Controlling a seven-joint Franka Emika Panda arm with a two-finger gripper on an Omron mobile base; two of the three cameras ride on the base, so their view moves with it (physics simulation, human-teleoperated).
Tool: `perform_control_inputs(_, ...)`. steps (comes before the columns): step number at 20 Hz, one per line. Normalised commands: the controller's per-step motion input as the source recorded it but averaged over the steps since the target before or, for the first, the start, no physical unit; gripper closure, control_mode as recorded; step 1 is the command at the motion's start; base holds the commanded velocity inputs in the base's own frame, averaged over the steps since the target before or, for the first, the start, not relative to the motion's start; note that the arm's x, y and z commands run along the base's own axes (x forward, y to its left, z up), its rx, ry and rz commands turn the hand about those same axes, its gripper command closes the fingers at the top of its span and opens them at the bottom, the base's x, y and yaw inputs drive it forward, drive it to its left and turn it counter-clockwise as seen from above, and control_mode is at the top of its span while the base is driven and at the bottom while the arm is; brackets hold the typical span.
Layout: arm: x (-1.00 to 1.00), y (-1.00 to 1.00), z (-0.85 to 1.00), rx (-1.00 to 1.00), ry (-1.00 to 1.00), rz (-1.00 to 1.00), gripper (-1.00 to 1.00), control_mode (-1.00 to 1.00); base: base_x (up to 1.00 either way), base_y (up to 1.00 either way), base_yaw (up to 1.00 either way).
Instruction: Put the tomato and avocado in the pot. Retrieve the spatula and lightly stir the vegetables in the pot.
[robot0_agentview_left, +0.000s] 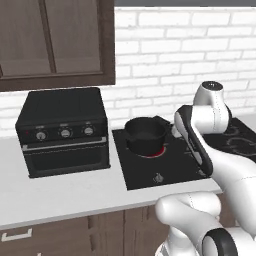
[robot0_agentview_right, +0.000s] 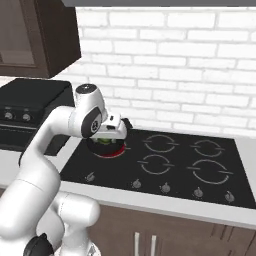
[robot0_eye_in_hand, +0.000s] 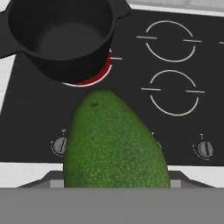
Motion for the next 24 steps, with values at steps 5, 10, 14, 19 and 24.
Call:
perform_control_inputs(5,0.08,0.03,0.04,0.00,-0.01,0.00,1.00,-1.00,0.41,0.31,0.00)
perform_control_inputs(10,0.59,0.09,0.09,0.00,-0.05,0.00,1.00,-1.00,0.00,0.00,0.00)
perform_control_inputs(14,0.97,0.34,-0.21,0.00,0.00,0.00,1.00,-1.00,0.00,0.00,0.00)
perform_control_inputs(19,0.84,0.13,-0.43,0.00,0.00,0.00,1.00,-1.00,0.00,0.00,0.00)
perform_control_inputs(24,0.49,0.04,-0.59,0.00,0.00,0.00,1.00,-1.00,0.00,0.00,0.00)
